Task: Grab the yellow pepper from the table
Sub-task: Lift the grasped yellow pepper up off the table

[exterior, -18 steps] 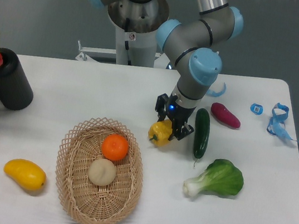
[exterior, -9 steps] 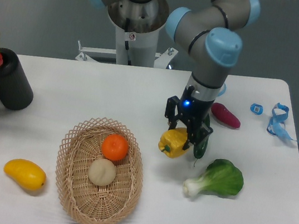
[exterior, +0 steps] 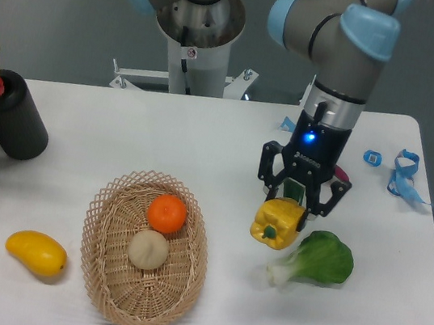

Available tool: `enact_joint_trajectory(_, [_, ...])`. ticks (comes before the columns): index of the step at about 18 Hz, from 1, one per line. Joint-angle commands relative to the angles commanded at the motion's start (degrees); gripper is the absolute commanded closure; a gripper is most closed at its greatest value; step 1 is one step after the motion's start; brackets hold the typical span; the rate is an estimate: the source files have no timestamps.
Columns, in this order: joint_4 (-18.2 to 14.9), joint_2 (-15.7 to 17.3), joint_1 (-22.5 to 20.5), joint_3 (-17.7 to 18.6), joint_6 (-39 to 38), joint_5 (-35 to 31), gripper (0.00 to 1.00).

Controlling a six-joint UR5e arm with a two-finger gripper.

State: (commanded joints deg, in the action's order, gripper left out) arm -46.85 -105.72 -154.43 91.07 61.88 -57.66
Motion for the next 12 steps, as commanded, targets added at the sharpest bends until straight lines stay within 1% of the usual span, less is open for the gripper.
enact_joint_trajectory(3, [0.2, -2.4, 1.1, -3.5, -3.6, 0.0, 0.57])
enact_joint_trajectory(5, [0.2, -3.0, 1.2, -4.8, -4.6, 0.0, 0.57])
enact_joint_trajectory(12, [0.2, -3.2, 1.2, -4.9, -5.3, 0.0, 0.57])
